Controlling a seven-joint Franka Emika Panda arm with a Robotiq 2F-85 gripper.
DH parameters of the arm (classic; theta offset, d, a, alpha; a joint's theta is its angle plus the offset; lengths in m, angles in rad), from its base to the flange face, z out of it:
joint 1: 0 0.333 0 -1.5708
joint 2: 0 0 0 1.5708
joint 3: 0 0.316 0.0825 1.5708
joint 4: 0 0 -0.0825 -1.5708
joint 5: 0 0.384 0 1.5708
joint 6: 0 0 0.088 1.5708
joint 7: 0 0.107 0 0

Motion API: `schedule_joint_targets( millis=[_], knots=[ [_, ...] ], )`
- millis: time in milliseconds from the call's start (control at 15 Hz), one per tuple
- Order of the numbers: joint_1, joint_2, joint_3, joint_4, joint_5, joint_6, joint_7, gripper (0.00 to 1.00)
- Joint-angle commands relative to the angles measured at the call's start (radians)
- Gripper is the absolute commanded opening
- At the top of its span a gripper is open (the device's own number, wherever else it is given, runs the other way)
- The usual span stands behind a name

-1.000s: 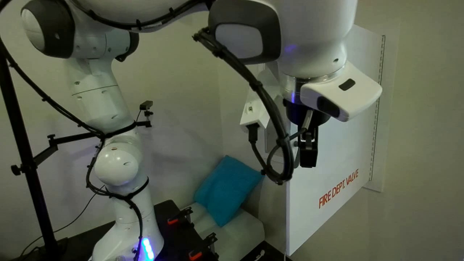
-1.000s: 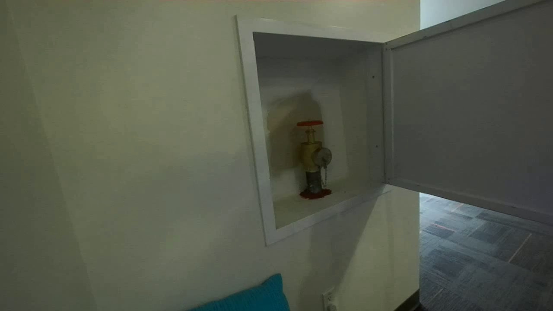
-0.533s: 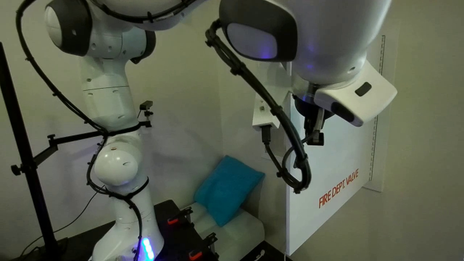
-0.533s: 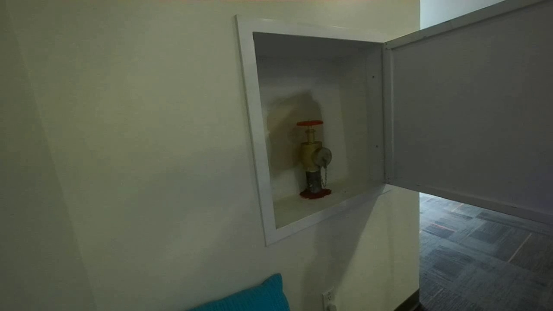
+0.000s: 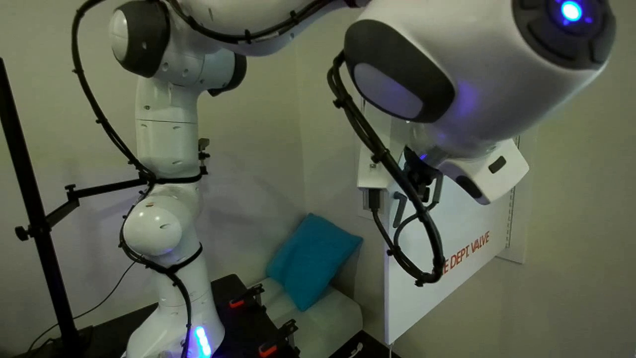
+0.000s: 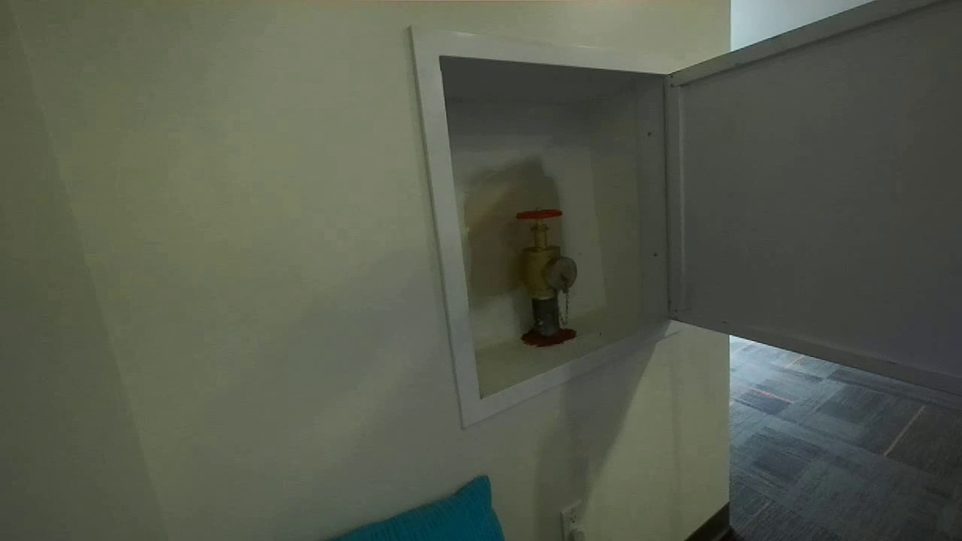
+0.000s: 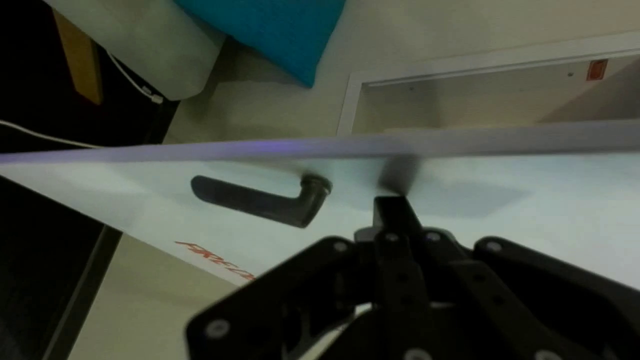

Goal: Close the door

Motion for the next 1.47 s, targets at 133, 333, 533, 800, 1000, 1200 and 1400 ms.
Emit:
schedule_joint_targets(
  millis=[133,333,533,800,1000,1200,1400],
  knots=[
    [-0.053,0.041,0.124,0.027,-0.015,-0.106,-0.043,0.0],
    [-0.025,-0.025,0.196,-0.034,-0.062,-0.052,-0.07,0.0],
    [0.003,-0.111,0.275,-0.119,-0.109,0.022,-0.116,0.0],
    [0.037,-0.272,0.396,-0.295,-0.144,0.197,-0.19,0.0],
    [0.065,-0.399,0.485,-0.444,-0.118,0.356,-0.239,0.0],
    [0.108,-0.513,0.569,-0.581,-0.054,0.523,-0.28,0.0],
    [0.172,-0.612,0.66,-0.7,0.051,0.692,-0.317,0.0]
  ],
)
